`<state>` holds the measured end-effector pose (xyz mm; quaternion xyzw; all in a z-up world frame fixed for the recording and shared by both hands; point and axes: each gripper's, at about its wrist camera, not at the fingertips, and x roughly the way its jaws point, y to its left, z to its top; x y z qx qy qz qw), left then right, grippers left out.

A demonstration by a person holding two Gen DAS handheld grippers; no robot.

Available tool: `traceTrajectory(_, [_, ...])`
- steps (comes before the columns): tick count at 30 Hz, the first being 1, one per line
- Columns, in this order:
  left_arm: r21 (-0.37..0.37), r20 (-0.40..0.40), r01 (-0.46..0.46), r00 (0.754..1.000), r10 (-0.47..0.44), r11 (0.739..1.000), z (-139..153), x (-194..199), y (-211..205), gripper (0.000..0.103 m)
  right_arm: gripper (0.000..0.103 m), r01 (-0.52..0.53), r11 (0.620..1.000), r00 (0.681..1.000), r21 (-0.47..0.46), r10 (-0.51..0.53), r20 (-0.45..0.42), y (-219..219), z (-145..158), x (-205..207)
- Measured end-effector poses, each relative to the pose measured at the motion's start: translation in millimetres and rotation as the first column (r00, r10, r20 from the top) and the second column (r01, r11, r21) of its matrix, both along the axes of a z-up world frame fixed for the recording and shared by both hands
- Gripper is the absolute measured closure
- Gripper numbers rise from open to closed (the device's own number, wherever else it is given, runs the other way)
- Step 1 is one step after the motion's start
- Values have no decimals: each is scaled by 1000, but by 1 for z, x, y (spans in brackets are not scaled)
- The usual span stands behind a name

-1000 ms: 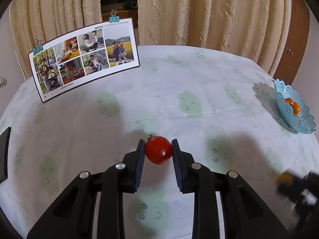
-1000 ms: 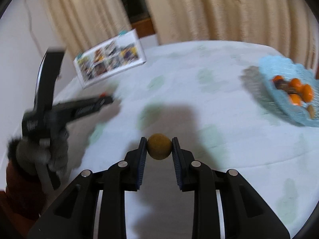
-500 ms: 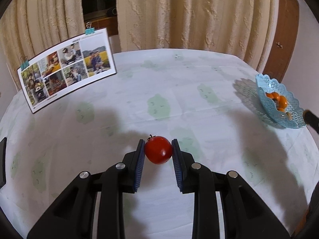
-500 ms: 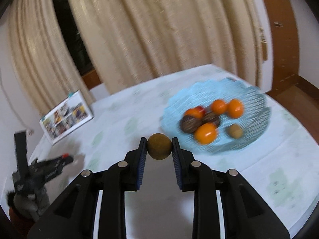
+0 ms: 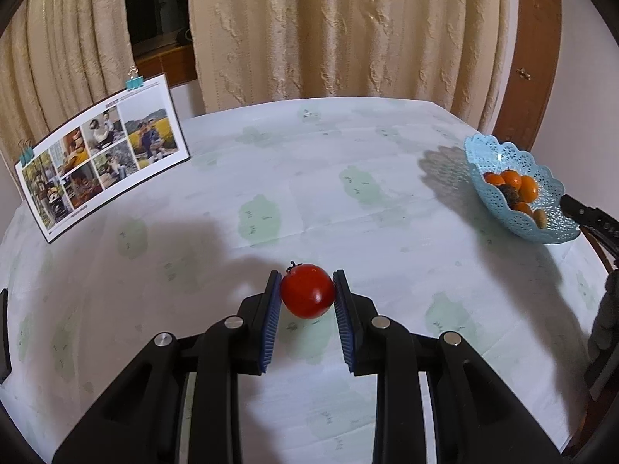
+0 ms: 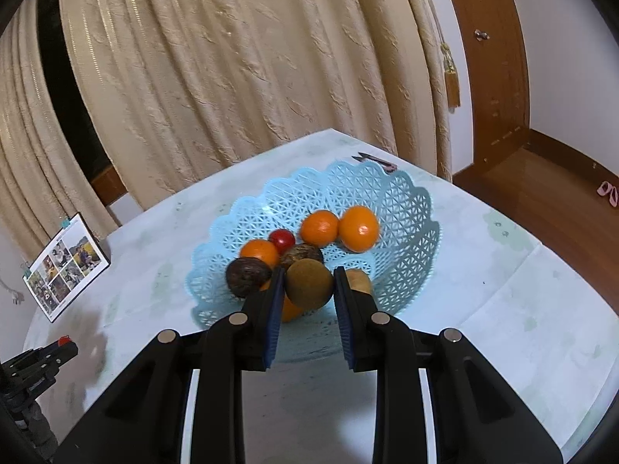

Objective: Organize fruits
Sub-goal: 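Carry the small yellow fruit into the blue basket and open the right gripper, then carry the red tomato into the blue basket and open the left gripper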

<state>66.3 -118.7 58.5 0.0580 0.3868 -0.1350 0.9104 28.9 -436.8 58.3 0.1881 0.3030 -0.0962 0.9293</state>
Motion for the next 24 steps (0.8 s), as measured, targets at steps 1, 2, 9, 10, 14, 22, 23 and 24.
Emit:
traceTrajectory(1, [1, 1, 6, 1000, -6, 1000, 0, 0, -3, 76, 77, 2, 1000, 1000, 2, -2, -1, -1, -2, 1])
traceTrajectory(2, [2, 0, 11, 1000, -11, 1000, 0, 0, -5, 76, 76, 4, 1000, 1000, 3, -4, 0, -2, -2, 0])
traceTrajectory(9, [13, 2, 45, 999, -45, 999, 2, -2, -26, 76, 54, 74, 997, 995, 17, -74, 63, -13, -1, -12])
traceTrajectory(10, [14, 3, 52, 999, -52, 999, 3, -2, -29, 76, 54, 92, 996, 993, 7, -93, 73, -15, 0, -16])
traceTrajectory(14, [15, 7, 78, 997, -78, 997, 5, -4, -42, 76, 42, 199, 978, 973, -57, -190, 128, -18, 3, -29])
traceTrajectory(22, [21, 35, 152, 988, -152, 988, 18, -10, -82, 76, 27, 331, 943, 928, -47, -316, 198, -30, 4, -48])
traceTrajectory(23, [22, 41, 164, 986, -164, 986, 20, -10, -89, 76, 22, 333, 942, 927, -39, -319, 199, -31, 3, -49])
traceTrajectory(24, [23, 45, 172, 984, -173, 985, 21, -10, -93, 76, 21, 336, 941, 925, -32, -323, 201, -33, 2, -51])
